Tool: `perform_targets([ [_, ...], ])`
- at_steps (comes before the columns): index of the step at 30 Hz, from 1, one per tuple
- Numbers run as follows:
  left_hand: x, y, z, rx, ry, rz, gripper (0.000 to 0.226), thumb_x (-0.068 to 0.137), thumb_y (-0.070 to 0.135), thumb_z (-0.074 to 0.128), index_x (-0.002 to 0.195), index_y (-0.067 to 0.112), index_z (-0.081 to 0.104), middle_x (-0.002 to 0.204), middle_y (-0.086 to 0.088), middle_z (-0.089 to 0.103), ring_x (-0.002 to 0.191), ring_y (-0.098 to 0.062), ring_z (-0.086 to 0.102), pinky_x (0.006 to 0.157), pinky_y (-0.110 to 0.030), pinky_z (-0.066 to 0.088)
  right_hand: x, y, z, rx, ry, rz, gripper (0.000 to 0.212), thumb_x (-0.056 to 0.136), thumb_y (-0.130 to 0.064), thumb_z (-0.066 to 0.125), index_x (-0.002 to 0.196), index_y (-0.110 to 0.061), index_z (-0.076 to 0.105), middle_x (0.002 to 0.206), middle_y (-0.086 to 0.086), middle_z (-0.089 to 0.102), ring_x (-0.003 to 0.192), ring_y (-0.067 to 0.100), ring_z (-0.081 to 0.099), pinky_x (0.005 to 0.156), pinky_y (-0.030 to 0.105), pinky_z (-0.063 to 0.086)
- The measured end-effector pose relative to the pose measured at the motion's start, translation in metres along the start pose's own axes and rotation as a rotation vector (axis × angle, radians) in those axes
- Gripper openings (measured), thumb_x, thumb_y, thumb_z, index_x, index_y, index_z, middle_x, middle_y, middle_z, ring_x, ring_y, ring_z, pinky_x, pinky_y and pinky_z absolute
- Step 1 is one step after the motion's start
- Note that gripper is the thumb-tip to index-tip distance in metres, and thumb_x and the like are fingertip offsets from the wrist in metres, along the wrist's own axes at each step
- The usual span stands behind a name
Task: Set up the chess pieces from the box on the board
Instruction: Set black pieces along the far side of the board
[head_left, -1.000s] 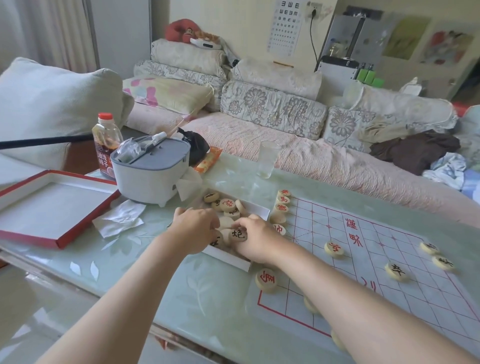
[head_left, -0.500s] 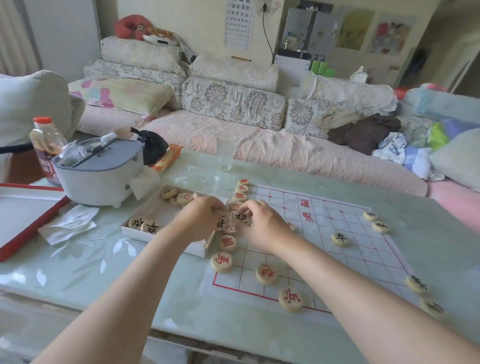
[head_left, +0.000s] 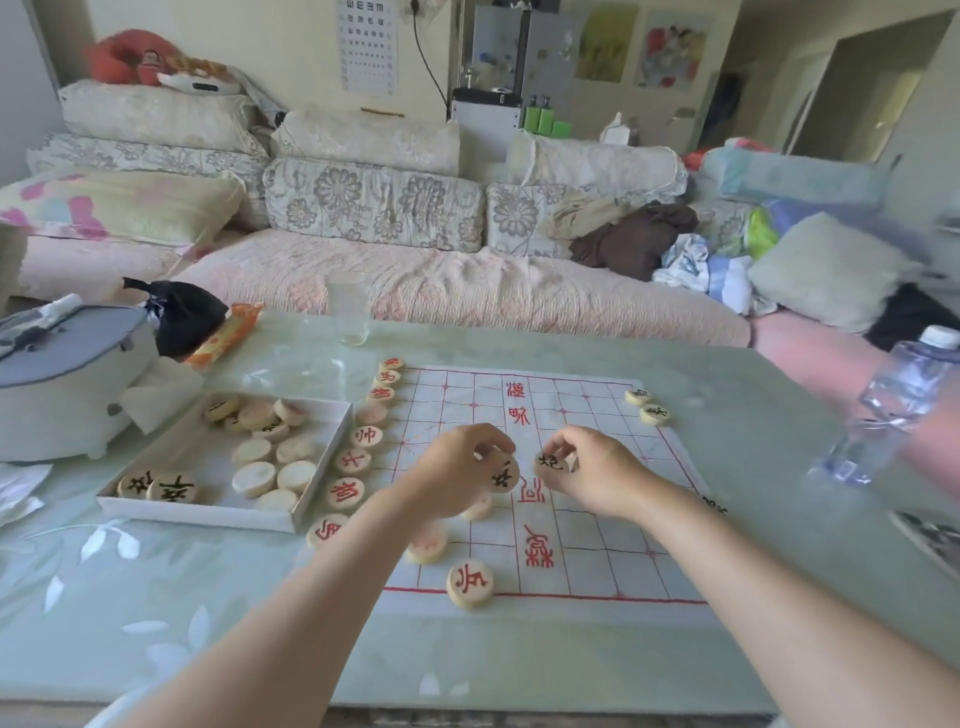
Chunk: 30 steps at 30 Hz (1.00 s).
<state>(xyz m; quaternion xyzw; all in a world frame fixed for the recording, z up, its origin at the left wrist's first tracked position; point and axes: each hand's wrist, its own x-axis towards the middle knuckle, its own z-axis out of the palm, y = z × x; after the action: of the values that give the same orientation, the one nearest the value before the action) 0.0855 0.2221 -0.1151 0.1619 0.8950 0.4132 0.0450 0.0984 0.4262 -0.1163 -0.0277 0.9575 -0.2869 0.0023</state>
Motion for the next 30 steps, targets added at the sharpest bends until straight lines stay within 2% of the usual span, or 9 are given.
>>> perform_targets([
  [3,0.005,0.011,0.019,0.016,-0.060,0.043,0.021,0.093,0.018,0.051,0.103,0.030,0.065,0.103,0.003,0.062,0.087,-0.025,0.063,0.068,-0.036,0.054,-0.004,0.023,-0.007,0.000,-0.019,0.031,0.021,0.085,-0.044,0.072,0.100,-0.037,0.059,0.103,-0.016,0.057,0.083,0.005,0.054,0.069,0.021,0.041],
  [7,0.013,0.014,0.037,-0.026,-0.142,0.050,0.023,0.089,0.017,0.054,0.095,0.037,0.063,0.105,0.003,0.064,0.088,-0.034,0.066,0.072,-0.049,0.058,-0.014,0.046,-0.019,0.019,-0.029,0.068,0.023,0.085,-0.046,0.071,0.104,-0.038,0.060,0.112,-0.017,0.057,0.076,0.001,0.054,0.060,0.018,0.036],
  [9,0.016,0.014,0.045,0.018,-0.175,0.053,0.021,0.090,0.019,0.055,0.096,0.037,0.063,0.106,0.005,0.065,0.087,-0.028,0.066,0.073,-0.045,0.058,-0.019,0.057,-0.025,0.011,-0.019,0.078,0.020,0.086,-0.043,0.071,0.102,-0.038,0.061,0.112,-0.018,0.058,0.079,0.000,0.053,0.062,0.017,0.037],
  [14,0.016,0.015,0.060,0.137,-0.176,0.073,0.021,0.094,0.022,0.051,0.107,0.034,0.064,0.107,0.009,0.061,0.086,-0.015,0.062,0.072,-0.029,0.055,-0.025,0.073,-0.025,-0.052,-0.017,0.131,0.020,0.081,-0.052,0.071,0.095,-0.039,0.063,0.106,-0.018,0.060,0.099,0.005,0.057,0.085,0.026,0.047],
  [17,0.014,0.019,0.060,0.223,-0.202,0.119,0.027,0.091,0.022,0.055,0.115,0.032,0.062,0.113,0.006,0.057,0.090,-0.010,0.056,0.068,-0.014,0.042,-0.032,0.071,-0.028,-0.080,-0.024,0.111,0.017,0.083,-0.048,0.070,0.095,-0.037,0.065,0.107,-0.016,0.060,0.094,0.004,0.056,0.072,0.016,0.041],
  [20,0.010,0.019,0.059,0.310,-0.298,0.122,0.047,0.082,0.028,0.070,0.127,0.032,0.056,0.117,0.008,0.050,0.096,-0.011,0.053,0.073,-0.014,0.038,-0.037,0.070,-0.029,-0.112,-0.022,0.075,0.018,0.085,-0.045,0.069,0.098,-0.034,0.065,0.107,-0.017,0.060,0.099,0.007,0.055,0.067,0.010,0.036],
  [23,0.008,0.019,0.060,0.350,-0.313,0.116,0.055,0.082,0.030,0.072,0.132,0.032,0.051,0.120,0.006,0.048,0.099,-0.012,0.051,0.077,-0.018,0.040,-0.040,0.077,-0.035,-0.034,0.027,0.076,0.020,0.081,-0.049,0.072,0.092,-0.033,0.066,0.102,-0.017,0.063,0.098,0.005,0.058,0.082,0.021,0.047],
  [27,0.008,0.020,0.063,0.302,-0.258,0.069,0.054,0.080,0.028,0.074,0.129,0.033,0.051,0.120,0.007,0.049,0.101,-0.015,0.055,0.083,-0.024,0.051,-0.052,0.086,-0.054,-0.026,0.061,0.080,0.023,0.077,-0.045,0.076,0.094,-0.035,0.065,0.102,-0.018,0.063,0.097,0.003,0.060,0.089,0.027,0.049],
  [30,0.007,0.022,0.067,0.132,-0.209,0.009,0.048,0.075,0.025,0.077,0.116,0.036,0.056,0.114,0.008,0.057,0.093,-0.014,0.061,0.078,-0.028,0.056,-0.065,0.087,-0.059,-0.038,-0.016,0.076,0.026,0.074,-0.042,0.081,0.092,-0.037,0.064,0.087,-0.028,0.061,0.071,-0.013,0.055,0.064,0.010,0.042],
])
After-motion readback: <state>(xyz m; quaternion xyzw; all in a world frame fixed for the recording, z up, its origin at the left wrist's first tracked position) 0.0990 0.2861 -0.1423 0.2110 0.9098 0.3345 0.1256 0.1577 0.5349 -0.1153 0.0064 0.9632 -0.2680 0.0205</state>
